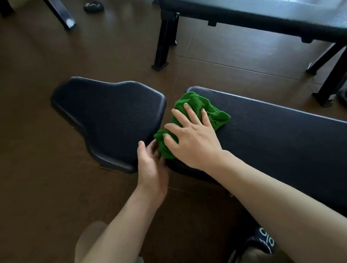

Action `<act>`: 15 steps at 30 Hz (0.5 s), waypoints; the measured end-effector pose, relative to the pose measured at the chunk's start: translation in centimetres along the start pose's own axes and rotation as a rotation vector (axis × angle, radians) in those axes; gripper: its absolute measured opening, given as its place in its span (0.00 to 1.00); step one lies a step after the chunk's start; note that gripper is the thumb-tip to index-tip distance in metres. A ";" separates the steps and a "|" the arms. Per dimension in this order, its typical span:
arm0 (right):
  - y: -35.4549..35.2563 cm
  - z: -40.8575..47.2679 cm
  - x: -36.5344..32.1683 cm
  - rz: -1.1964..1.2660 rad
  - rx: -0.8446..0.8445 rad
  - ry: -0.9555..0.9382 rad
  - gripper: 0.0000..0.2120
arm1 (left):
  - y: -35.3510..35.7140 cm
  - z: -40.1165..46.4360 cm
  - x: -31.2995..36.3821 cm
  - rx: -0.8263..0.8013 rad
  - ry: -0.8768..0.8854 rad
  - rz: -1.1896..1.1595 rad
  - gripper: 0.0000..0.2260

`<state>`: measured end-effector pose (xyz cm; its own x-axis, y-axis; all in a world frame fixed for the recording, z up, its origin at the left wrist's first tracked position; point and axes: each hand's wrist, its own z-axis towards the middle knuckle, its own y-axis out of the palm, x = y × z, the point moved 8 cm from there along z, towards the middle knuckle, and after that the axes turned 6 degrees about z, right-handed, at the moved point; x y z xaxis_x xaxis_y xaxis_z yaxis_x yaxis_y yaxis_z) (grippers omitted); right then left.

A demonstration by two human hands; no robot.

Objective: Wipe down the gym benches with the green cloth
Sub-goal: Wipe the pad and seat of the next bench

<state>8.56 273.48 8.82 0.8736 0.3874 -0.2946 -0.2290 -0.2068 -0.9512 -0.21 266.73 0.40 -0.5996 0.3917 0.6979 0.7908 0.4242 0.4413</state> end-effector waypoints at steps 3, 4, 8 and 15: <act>0.7 -4.8 -1.5 -0.049 0.060 -0.169 0.21 | -1.1 0.0 0.5 0.054 0.016 -0.003 0.27; 1.3 -6.1 -2.2 -0.105 0.037 -0.244 0.20 | -1.6 0.1 0.9 0.068 0.025 0.009 0.27; 1.6 -5.4 -2.5 -0.213 -0.018 -0.390 0.19 | -2.6 0.2 1.4 0.073 0.054 0.046 0.27; -0.4 4.6 0.7 -0.127 -0.019 -0.163 0.26 | 2.0 -1.9 -0.6 0.040 0.061 0.167 0.24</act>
<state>7.30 278.02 8.55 0.8136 0.5515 -0.1844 -0.1117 -0.1631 -0.9803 1.94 265.76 1.96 -0.4508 0.4101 0.7928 0.8724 0.3903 0.2942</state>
